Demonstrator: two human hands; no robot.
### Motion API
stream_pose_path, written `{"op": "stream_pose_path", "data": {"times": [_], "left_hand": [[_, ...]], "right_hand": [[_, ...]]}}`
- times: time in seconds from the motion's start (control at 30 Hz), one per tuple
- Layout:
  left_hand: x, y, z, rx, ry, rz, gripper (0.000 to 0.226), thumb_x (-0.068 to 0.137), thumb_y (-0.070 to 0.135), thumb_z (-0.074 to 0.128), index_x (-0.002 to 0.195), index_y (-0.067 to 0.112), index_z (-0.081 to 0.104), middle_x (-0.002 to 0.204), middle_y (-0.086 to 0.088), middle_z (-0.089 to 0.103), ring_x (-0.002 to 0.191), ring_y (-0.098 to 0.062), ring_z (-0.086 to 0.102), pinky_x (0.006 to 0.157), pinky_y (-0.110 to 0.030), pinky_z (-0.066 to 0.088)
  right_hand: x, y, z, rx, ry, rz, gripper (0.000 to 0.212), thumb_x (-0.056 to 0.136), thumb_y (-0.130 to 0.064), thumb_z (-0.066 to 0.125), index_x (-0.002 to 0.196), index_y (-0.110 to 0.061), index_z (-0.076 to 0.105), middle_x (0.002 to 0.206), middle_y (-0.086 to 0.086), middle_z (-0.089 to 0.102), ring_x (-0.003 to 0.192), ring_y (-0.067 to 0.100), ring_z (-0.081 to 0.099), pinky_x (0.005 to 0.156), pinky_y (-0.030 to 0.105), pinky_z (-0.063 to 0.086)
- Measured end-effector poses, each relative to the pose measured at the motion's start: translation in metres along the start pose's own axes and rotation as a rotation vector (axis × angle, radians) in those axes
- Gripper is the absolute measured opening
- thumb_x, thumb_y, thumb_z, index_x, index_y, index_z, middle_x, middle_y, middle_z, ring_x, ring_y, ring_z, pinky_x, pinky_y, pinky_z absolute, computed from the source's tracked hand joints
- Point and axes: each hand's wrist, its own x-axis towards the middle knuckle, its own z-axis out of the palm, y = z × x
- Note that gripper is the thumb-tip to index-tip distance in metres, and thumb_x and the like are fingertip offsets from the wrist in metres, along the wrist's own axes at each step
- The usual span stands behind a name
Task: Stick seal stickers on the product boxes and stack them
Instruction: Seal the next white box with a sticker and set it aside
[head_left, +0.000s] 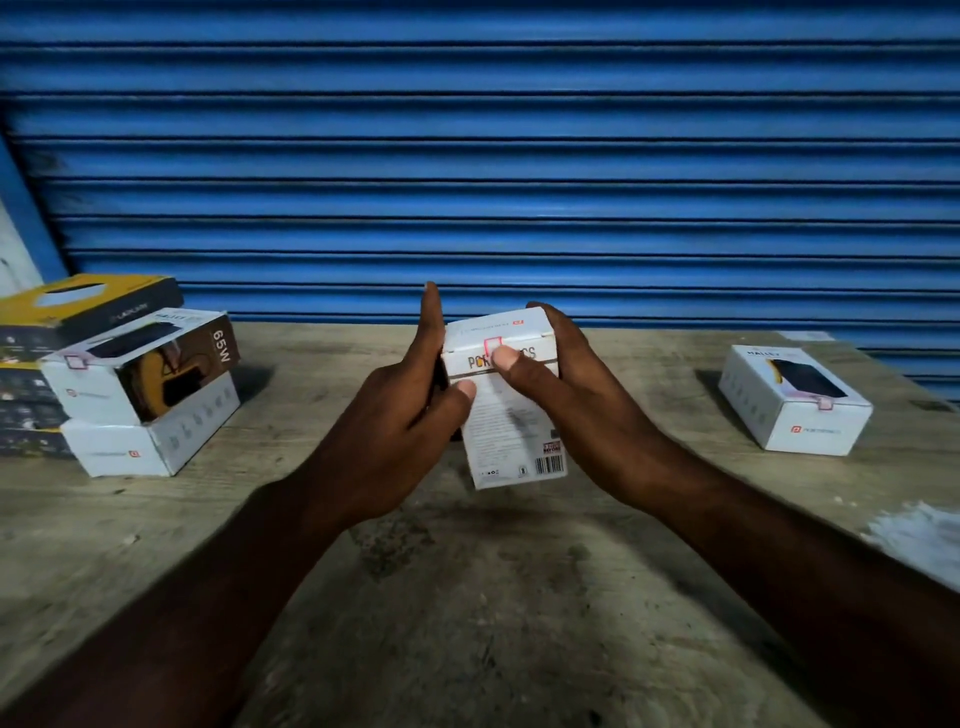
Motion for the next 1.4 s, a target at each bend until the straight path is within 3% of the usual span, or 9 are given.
{"op": "stream_pose_path", "data": {"times": [0.27,0.4,0.5,0.6,0.83,0.93,1.1,1.23,1.4], "left_hand": [[0.000,0.000,0.005,-0.236,0.135,-0.073,0.069,0.092,0.051,0.046,0.155,0.037,0.022,0.098,0.040,0.066,0.101,0.004,0.066,0.093,-0.041,0.057],[0.001,0.003,0.008,-0.225,0.200,-0.156,0.091,0.080,0.074,0.050,0.156,0.031,0.026,0.090,0.040,0.066,0.094,0.007,0.067,0.089,-0.044,0.059],[0.003,0.001,0.007,-0.166,0.217,-0.174,0.102,0.069,0.078,0.050,0.156,0.029,0.027,0.087,0.035,0.066,0.095,0.003,0.068,0.088,-0.045,0.059],[0.002,0.002,0.008,-0.183,0.153,-0.172,0.091,0.085,0.070,0.055,0.158,0.029,0.019,0.089,0.035,0.065,0.094,0.006,0.067,0.086,-0.033,0.059],[0.001,-0.001,0.007,-0.328,0.090,-0.181,0.067,0.100,0.008,0.051,0.157,0.028,0.020,0.112,0.022,0.064,0.096,0.007,0.067,0.076,-0.019,0.057],[0.003,0.000,0.008,-0.385,0.127,-0.175,0.062,0.099,0.007,0.053,0.154,0.024,0.030,0.118,0.020,0.064,0.096,0.006,0.067,0.070,-0.020,0.058],[0.008,-0.003,0.005,-0.406,0.269,-0.220,0.029,0.102,0.017,0.051,0.129,0.020,0.062,0.110,0.004,0.074,0.096,-0.012,0.073,0.066,-0.029,0.061],[0.008,-0.007,0.012,-0.502,0.352,-0.351,0.019,0.101,0.019,0.054,0.116,0.017,0.065,0.100,0.001,0.075,0.082,-0.006,0.074,0.061,-0.025,0.059],[0.010,-0.013,0.016,-0.631,0.385,-0.446,0.017,0.097,0.021,0.062,0.110,0.012,0.060,0.109,-0.005,0.071,0.084,-0.008,0.073,0.059,-0.026,0.056]], "right_hand": [[0.003,0.010,0.001,-0.046,-0.033,-0.064,0.030,0.099,-0.030,0.054,0.125,-0.016,0.046,0.117,0.010,0.065,0.108,0.022,0.065,0.093,0.036,0.053],[0.001,0.013,0.001,0.010,-0.109,-0.058,0.035,0.095,-0.015,0.054,0.126,-0.028,0.044,0.114,-0.011,0.067,0.109,0.006,0.063,0.095,0.024,0.050],[0.000,0.015,0.003,0.120,-0.109,-0.025,0.044,0.090,-0.017,0.055,0.133,-0.019,0.043,0.119,-0.006,0.066,0.110,0.007,0.063,0.088,0.022,0.051],[0.001,0.015,0.001,0.116,-0.065,-0.008,0.040,0.090,-0.027,0.055,0.129,-0.024,0.048,0.119,-0.008,0.065,0.111,0.007,0.063,0.090,0.024,0.051],[0.003,0.015,-0.002,0.001,-0.007,-0.007,0.025,0.102,-0.019,0.050,0.126,-0.014,0.051,0.113,-0.001,0.066,0.098,0.004,0.064,0.082,0.019,0.051],[0.004,0.014,-0.004,0.057,-0.026,0.034,0.023,0.101,-0.022,0.049,0.124,-0.016,0.053,0.113,0.002,0.068,0.101,0.010,0.065,0.085,0.023,0.052],[0.010,0.015,-0.016,0.240,-0.080,0.065,0.040,0.098,-0.020,0.037,0.133,-0.007,0.051,0.135,0.024,0.057,0.128,0.041,0.052,0.110,0.057,0.039],[0.010,0.019,-0.017,0.245,-0.002,0.087,0.036,0.097,-0.007,0.056,0.130,-0.019,0.059,0.125,0.005,0.069,0.117,0.026,0.065,0.099,0.048,0.052],[0.009,0.016,-0.015,0.415,0.055,0.270,0.037,0.092,-0.021,0.064,0.122,0.001,0.063,0.117,0.020,0.070,0.110,0.034,0.067,0.094,0.044,0.053]]}}
